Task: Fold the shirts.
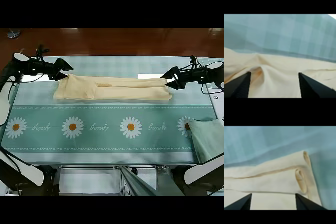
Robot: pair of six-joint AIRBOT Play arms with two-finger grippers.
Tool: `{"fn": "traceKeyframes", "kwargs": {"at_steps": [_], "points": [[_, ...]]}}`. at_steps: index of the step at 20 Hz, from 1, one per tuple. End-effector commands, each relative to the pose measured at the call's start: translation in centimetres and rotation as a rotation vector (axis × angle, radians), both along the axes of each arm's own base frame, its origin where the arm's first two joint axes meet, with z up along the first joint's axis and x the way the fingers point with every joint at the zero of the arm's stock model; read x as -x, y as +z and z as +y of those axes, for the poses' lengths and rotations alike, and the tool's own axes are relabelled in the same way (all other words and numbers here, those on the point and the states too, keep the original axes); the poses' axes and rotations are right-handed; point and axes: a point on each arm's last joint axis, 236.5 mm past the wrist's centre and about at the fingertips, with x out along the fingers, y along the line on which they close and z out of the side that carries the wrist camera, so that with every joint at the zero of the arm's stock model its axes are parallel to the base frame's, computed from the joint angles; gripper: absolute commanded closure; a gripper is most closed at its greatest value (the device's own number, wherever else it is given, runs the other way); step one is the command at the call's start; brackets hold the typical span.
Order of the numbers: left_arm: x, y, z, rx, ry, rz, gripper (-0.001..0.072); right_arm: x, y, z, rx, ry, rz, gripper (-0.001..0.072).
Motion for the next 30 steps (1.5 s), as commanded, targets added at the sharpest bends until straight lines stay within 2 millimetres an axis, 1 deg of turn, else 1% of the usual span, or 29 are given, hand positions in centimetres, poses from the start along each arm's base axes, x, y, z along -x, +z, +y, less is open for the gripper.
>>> {"fn": "traceKeyframes", "kwargs": {"at_steps": [1, 2, 3, 4, 5, 6, 7, 8, 9, 10, 11, 13, 14, 15, 16, 17, 18, 19, 20, 21, 22, 23, 24, 26, 28, 29, 30], "points": [[2.2, 1.3, 3.1, -0.039, -0.071, 0.076, 0.0005, 1.4, 1.1, -2.1, 0.020, 0.068, 0.022, 0.0086], [4.1, 1.1, 5.8, -0.088, -0.059, 0.174, 0.0006, 2.4, 1.0, -3.9, 0.048, 0.076, 0.052, 0.0087], [6.9, 0.4, 8.8, -0.159, -0.031, 0.305, 0.0007, 3.7, 0.4, -5.8, 0.065, 0.058, 0.105, 0.0087], [10.1, -0.4, 12.3, -0.258, 0.007, 0.441, 0.0007, 5.0, -0.5, -7.2, 0.083, 0.036, 0.169, 0.0087], [12.6, -0.6, 14.9, -0.340, 0.032, 0.517, 0.0009, 6.1, -1.6, -7.8, 0.096, 0.017, 0.228, 0.0087], [13.6, -0.5, 15.8, -0.365, 0.055, 0.522, 0.0009, 7.1, -2.6, -7.6, 0.098, 0.021, 0.272, 0.0088], [13.8, -0.2, 15.7, -0.361, 0.079, 0.476, 0.0008, 7.7, -3.3, -7.0, 0.090, 0.038, 0.294, 0.0087], [13.4, 0.4, 14.9, -0.349, 0.089, 0.400, 0.0008, 7.8, -3.6, -6.1, 0.082, 0.060, 0.297, 0.0088], [12.7, 1.4, 13.3, -0.317, 0.088, 0.292, 0.0008, 7.5, -3.8, -5.2, 0.077, 0.083, 0.289, 0.0087], [12.0, 2.8, 11.4, -0.278, 0.091, 0.184, 0.0008, 6.7, -3.8, -4.2, 0.069, 0.088, 0.265, 0.0088], [11.6, 4.4, 9.2, -0.228, 0.096, 0.075, 0.0008, 5.8, -3.5, -3.1, 0.053, 0.086, 0.235, 0.0087], [11.8, 7.2, 4.6, -0.139, 0.073, -0.076, 0.0008, 3.7, -2.7, -1.0, 0.008, 0.069, 0.159, 0.0087], [12.3, 7.9, 2.3, -0.106, 0.042, -0.115, 0.0008, 2.9, -2.4, 0.1, -0.005, 0.067, 0.135, 0.0088], [13.1, 8.1, -0.2, -0.079, -0.011, -0.134, 0.0008, 2.6, -2.4, 0.9, -0.001, 0.075, 0.125, 0.0096], [13.6, 7.9, -2.6, -0.063, -0.070, -0.141, 0.0008, 2.5, -2.4, 1.8, 0.005, 0.089, 0.120, 0.0097], [14.1, 7.4, -4.7, -0.064, -0.128, -0.140, 0.0008, 2.5, -2.4, 2.5, 0.006, 0.104, 0.120, 0.0165], [14.3, 6.8, -6.5, -0.065, -0.165, -0.140, 0.0008, 2.7, -2.4, 3.1, 0.003, 0.118, 0.125, 0.0331], [14.3, 6.3, -8.3, -0.063, -0.195, -0.141, 0.0009, 3.3, -2.3, 3.6, -0.007, 0.141, 0.141, 0.0585], [14.5, 5.9, -10.0, -0.051, -0.217, -0.138, 0.0023, 3.9, -1.9, 3.9, -0.018, 0.165, 0.156, 0.0687], [14.8, 5.5, -11.6, -0.030, -0.239, -0.126, 0.0280, 4.4, -1.1, 3.7, -0.023, 0.188, 0.162, 0.0687], [15.2, 5.2, -12.8, -0.014, -0.260, -0.115, 0.0697, 4.7, 0.1, 3.0, -0.007, 0.196, 0.150, 0.0687], [15.6, 5.1, -14.1, -0.003, -0.295, -0.122, 0.0685, 5.1, 1.3, 1.8, 0.039, 0.203, 0.133, 0.0687], [16.0, 5.2, -15.4, 0.011, -0.327, -0.133, 0.0684, 5.8, 2.8, 0.2, 0.107, 0.210, 0.119, 0.0687], [16.6, 5.3, -17.6, 0.007, -0.372, -0.164, 0.0685, 8.2, 5.7, -2.4, 0.214, 0.227, 0.098, 0.0687], [17.2, 5.8, -20.4, -0.002, -0.421, -0.205, 0.0686, 11.0, 8.3, -3.9, 0.259, 0.177, 0.060, 0.0687], [17.4, 6.1, -22.2, -0.005, -0.447, -0.230, 0.0686, 12.7, 9.4, -4.4, 0.273, 0.144, 0.038, 0.0687], [17.5, 6.4, -24.3, -0.011, -0.477, -0.261, 0.0687, 14.5, 10.2, -4.4, 0.283, 0.123, 0.022, 0.0687]]}}
